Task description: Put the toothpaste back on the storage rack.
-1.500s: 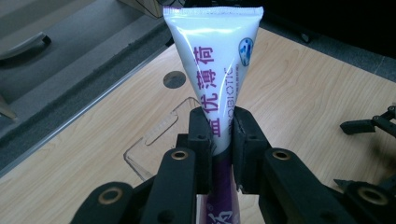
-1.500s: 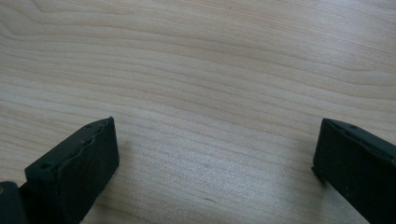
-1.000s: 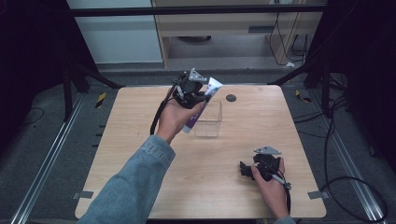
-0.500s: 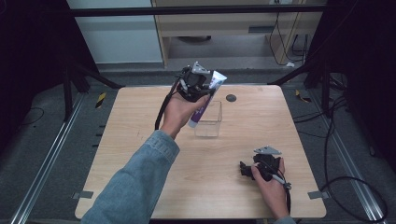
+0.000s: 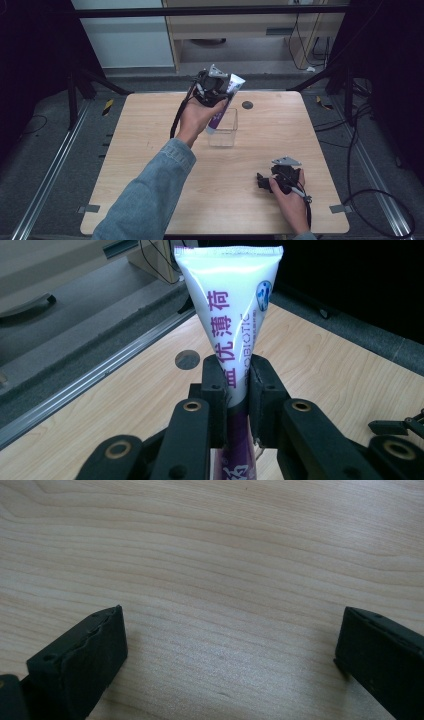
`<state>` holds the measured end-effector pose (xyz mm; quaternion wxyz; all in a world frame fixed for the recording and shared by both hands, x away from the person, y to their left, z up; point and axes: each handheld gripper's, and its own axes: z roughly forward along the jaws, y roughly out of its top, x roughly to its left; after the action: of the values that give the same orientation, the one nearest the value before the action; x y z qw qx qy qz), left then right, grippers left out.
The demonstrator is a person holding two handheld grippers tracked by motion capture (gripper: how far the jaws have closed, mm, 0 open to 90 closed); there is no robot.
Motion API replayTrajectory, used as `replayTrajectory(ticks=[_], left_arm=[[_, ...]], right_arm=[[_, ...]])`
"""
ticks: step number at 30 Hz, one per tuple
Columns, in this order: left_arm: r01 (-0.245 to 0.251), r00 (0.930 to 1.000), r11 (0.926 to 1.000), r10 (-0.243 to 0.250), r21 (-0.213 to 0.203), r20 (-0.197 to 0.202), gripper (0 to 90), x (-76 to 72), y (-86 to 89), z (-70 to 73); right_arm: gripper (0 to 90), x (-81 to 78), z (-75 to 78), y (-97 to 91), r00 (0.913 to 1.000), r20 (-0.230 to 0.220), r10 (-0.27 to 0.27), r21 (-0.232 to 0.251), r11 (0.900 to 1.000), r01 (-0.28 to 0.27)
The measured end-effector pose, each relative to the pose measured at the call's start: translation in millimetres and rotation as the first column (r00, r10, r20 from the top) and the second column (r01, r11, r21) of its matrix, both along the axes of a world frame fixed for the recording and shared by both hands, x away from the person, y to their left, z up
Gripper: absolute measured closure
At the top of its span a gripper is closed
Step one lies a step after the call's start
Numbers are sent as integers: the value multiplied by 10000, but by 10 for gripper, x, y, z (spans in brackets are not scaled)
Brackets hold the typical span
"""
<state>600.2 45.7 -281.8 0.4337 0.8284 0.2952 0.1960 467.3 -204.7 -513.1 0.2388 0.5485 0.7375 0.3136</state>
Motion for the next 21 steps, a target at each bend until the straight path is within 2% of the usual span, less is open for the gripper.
replayTrajectory(ticks=[10,18,21], left_arm=[[-206,9994,9990,216,-391,259,792,72,-3,-63],[-390,9987,9959,414,-822,280,792,142,-5,-109],[-284,9993,9957,305,-887,224,791,164,-30,-129]], right_arm=[[3,-1,1,1,10000,-12,-11,-5,10000,11],[3,-1,1,2,10000,-10,-27,1,10000,27],[3,-1,1,2,10000,-10,-25,4,10000,25]])
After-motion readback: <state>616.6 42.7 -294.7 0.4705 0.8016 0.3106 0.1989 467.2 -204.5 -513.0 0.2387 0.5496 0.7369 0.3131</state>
